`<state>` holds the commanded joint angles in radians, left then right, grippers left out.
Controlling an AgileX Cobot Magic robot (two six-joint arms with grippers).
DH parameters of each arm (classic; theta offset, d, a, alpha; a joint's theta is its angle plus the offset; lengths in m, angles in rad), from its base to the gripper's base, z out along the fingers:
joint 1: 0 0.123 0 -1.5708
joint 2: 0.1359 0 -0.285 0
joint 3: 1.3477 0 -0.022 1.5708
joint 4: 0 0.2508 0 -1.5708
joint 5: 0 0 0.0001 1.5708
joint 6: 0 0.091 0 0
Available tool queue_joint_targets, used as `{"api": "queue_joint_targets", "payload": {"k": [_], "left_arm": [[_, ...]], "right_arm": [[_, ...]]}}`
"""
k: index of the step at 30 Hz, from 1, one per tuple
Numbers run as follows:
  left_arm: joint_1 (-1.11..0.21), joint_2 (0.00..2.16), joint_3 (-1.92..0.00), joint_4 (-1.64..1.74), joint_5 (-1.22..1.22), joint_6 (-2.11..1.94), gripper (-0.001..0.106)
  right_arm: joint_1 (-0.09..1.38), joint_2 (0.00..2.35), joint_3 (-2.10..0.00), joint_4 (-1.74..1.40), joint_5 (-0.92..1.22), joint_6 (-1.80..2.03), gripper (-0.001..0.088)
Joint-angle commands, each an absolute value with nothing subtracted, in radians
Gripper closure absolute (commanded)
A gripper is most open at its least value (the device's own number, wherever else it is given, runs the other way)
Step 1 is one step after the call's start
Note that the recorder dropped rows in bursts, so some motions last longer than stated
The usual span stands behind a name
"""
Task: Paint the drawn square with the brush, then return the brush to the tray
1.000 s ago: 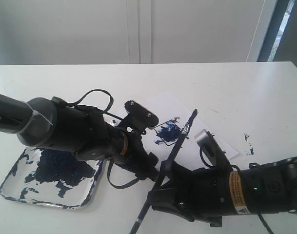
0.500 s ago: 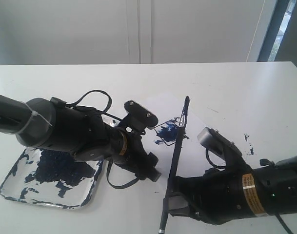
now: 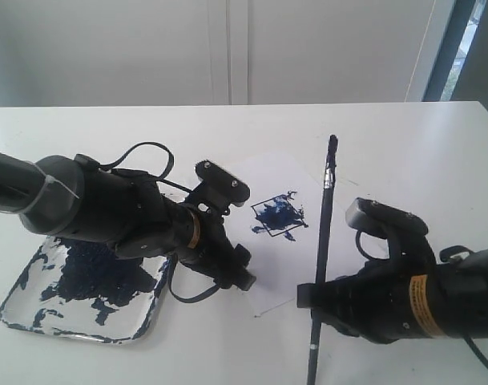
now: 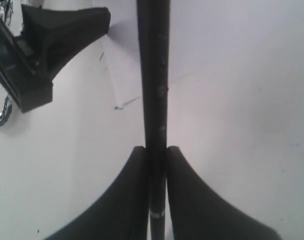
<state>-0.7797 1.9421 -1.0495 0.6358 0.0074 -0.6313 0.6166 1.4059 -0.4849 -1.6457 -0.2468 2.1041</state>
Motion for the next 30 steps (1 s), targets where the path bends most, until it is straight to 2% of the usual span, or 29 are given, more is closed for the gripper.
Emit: {"api": "queue_joint_targets", "payload": {"k": [9, 22, 30], "left_arm": [[-0.78, 1.942, -1.049, 0.636, 0.009, -0.631, 0.027], [-0.78, 1.942, -1.049, 0.636, 0.022, -0.628, 0.027], [-0.78, 1.942, -1.049, 0.636, 0.022, -0.628, 0.027]], "right_arm": [[0.617, 1.406, -0.579, -1.744, -0.142, 2.104, 0.0868], [0.617, 1.406, -0.583, -1.744, 0.103, 2.003, 0.0868], [0.617, 1.406, -0.581, -1.72, 0.031, 1.902, 0.0868]]}}
